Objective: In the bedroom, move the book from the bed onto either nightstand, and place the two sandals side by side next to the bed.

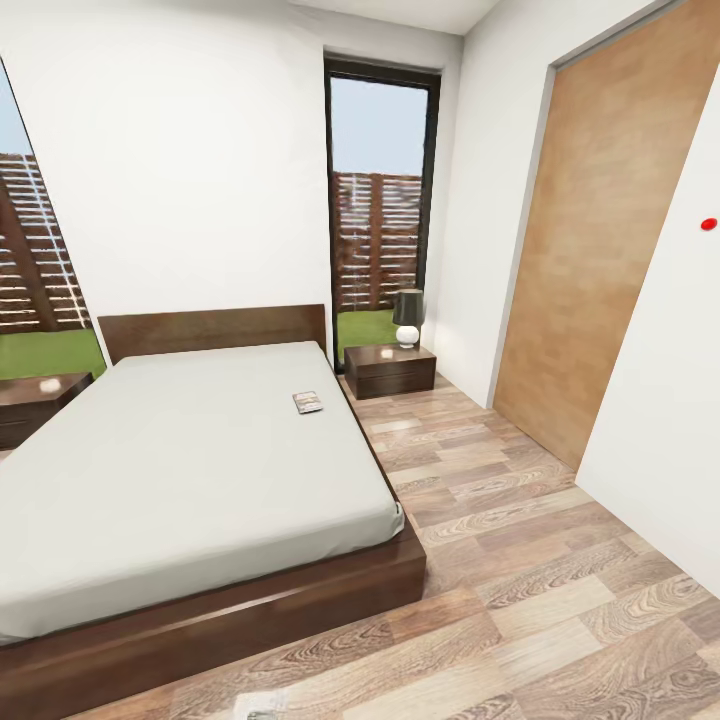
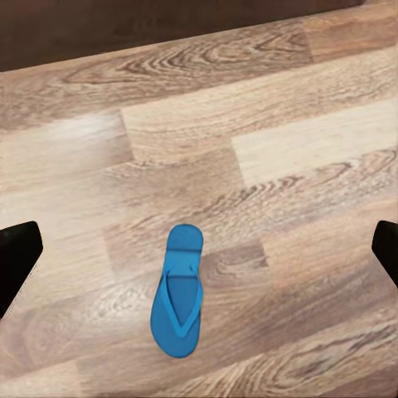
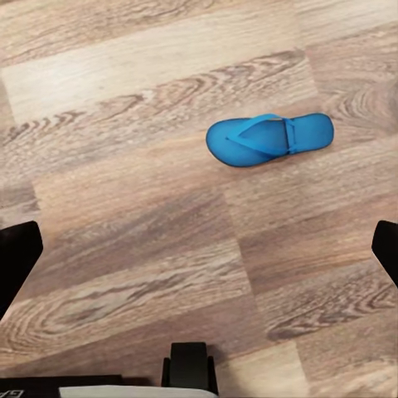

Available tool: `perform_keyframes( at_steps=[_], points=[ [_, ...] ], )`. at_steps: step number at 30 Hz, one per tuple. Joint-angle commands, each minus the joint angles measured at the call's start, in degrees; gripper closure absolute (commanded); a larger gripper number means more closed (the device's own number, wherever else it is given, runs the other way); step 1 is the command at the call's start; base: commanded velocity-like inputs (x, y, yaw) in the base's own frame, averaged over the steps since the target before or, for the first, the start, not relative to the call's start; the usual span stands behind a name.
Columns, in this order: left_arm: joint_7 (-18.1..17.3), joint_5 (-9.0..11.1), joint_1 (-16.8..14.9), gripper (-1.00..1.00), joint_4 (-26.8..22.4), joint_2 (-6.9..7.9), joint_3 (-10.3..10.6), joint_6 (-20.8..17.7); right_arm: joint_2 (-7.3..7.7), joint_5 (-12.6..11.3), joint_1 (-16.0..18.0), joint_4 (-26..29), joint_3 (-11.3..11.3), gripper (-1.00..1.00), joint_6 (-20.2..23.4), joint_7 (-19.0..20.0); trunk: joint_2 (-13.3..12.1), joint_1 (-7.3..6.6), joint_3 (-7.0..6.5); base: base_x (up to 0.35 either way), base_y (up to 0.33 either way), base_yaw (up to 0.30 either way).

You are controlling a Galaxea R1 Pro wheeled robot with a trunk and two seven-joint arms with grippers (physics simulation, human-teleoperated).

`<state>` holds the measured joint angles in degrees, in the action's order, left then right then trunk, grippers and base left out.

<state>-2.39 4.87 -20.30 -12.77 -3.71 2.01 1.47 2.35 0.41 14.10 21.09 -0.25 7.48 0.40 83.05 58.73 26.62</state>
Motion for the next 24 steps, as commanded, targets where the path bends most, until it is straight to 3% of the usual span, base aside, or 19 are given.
perform_keyframes(
  at_steps=[1, 10, 24],
  points=[
    [-0.05, 0.50, -0.46, -1.00, 0.08, 0.02, 0.22, -0.20, -0.01, 0.04, 0.09, 0.10, -0.02, -1.00, 0.49, 0.04, 0.03, 0.00, 0.06, 0.000, 0.000, 0.000],
    [0.11, 0.56, -2.27, -1.00, 0.21, 0.02, 0.23, -2.48, -0.03, 0.08, 0.35, -0.26, 0.37, -1.00, 0.75, 0.11, 0.03, 0.00, 0.06, 0.000, 0.000, 0.000],
    [0.18, 0.57, -2.63, -1.00, 0.04, 0.24, 0.34, -2.92, 0.01, 0.16, 0.39, -0.75, 0.61, -1.00, 0.36, 0.12, 5.65, 3.07, 2.58, 0.000, 0.000, 0.000]
  ],
)
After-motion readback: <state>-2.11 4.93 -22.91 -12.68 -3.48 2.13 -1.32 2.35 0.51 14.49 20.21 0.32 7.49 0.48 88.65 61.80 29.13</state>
